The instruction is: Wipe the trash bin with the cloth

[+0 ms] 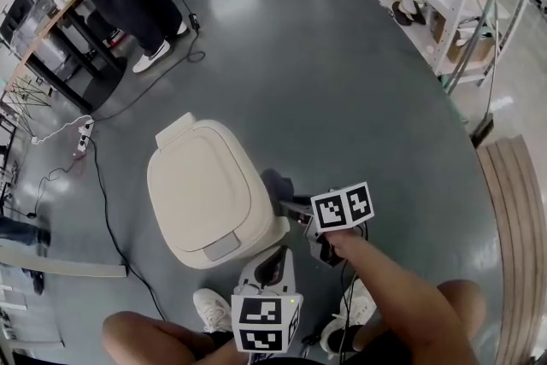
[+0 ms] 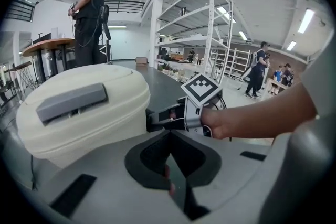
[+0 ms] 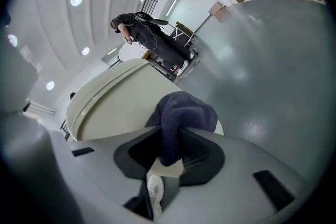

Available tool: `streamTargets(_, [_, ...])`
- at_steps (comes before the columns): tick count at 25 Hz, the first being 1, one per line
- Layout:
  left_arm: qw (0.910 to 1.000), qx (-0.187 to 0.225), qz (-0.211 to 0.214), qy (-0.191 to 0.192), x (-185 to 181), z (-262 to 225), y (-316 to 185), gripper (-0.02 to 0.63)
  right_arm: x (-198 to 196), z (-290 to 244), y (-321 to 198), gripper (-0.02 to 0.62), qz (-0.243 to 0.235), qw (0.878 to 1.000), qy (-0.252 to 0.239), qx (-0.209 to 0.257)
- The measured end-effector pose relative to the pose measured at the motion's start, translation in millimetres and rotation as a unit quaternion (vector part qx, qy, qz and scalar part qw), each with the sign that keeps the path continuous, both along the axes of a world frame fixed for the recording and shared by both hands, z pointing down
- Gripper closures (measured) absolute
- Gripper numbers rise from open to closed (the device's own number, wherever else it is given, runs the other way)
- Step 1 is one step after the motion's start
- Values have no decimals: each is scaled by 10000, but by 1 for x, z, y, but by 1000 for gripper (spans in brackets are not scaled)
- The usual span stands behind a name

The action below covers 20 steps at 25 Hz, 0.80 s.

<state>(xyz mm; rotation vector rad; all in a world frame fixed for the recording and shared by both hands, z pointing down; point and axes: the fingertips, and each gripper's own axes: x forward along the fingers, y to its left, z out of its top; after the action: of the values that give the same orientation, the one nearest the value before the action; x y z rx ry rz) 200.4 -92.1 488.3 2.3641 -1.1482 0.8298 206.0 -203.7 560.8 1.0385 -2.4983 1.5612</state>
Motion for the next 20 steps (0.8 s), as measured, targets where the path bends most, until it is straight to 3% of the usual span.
streamTargets(6, [9971,-758,-88,1,5,41,5,606,1,37,-3,503,156,9998,-20,-72])
streamTargets(20, [9916,-1198,-109,-483,1,105,-1,606,-5,134,-6,503,-22,9988,103,-469])
